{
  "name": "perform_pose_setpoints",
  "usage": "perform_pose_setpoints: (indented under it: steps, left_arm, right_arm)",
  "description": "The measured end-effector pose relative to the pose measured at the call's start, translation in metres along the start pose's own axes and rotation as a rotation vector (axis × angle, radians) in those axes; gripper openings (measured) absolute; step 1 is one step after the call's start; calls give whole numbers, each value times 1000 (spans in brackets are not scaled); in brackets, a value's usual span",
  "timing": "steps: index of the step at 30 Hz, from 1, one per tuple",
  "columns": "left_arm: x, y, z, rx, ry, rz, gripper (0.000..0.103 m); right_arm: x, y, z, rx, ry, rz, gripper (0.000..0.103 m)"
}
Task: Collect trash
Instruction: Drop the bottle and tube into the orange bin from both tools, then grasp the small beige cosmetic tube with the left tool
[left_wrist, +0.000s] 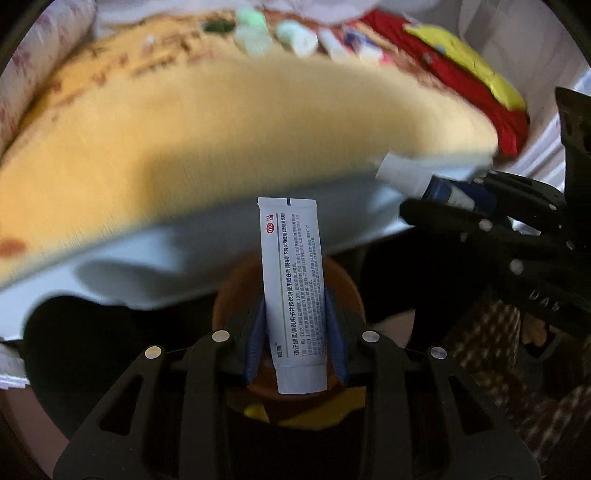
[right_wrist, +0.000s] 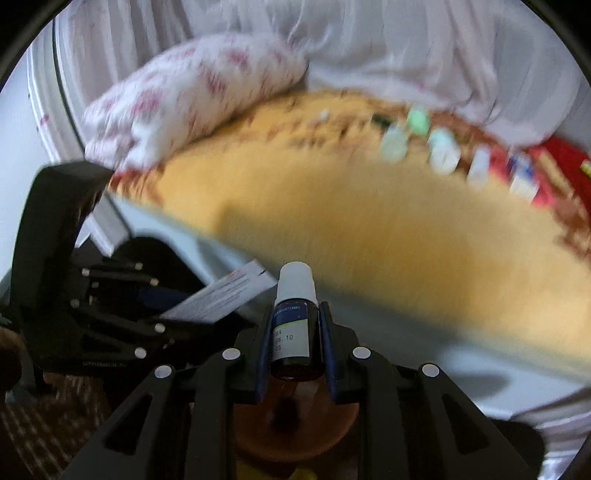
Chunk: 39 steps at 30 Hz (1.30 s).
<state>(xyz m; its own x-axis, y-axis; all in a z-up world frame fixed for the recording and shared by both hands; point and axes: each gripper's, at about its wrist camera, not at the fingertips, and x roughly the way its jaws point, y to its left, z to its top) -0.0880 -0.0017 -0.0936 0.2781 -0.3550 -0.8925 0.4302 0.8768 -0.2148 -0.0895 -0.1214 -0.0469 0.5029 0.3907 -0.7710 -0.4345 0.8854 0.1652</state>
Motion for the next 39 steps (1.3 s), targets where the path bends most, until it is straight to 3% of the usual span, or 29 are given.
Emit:
perform_pose_setpoints:
  steps: [6,8,9,10,20,29,33,39]
  left_arm:
    - [18,2,-19,-28,79,-16,34]
    - [18,5,-18,-39,88,3,55]
    - [15,7,-17,-51,82,31,70]
    - [12,7,-15,-58,67,51,75]
    - [-31,33,34,-94,-148,87,75]
    - [-53,77,119,-205,-342,141,75]
    - [-49,107,165,-263,-390,181,75]
    - [-19,145,242,-297,-376,293,75]
  right_arm:
    - [30,11,-34,13,141,23,24]
    - [33,10,-38,26,157,6,63]
    - [33,9,-37,32,149,-13,69]
    - [31,7,-36,34,134,-27,69]
    - [13,-21,0,72,0,-99,72]
    - [-3,-48,48,68,-135,-154,73]
    - [0,-56,58,72,-160,-158,73]
    - [5,-63,67,73,-167,-162,73]
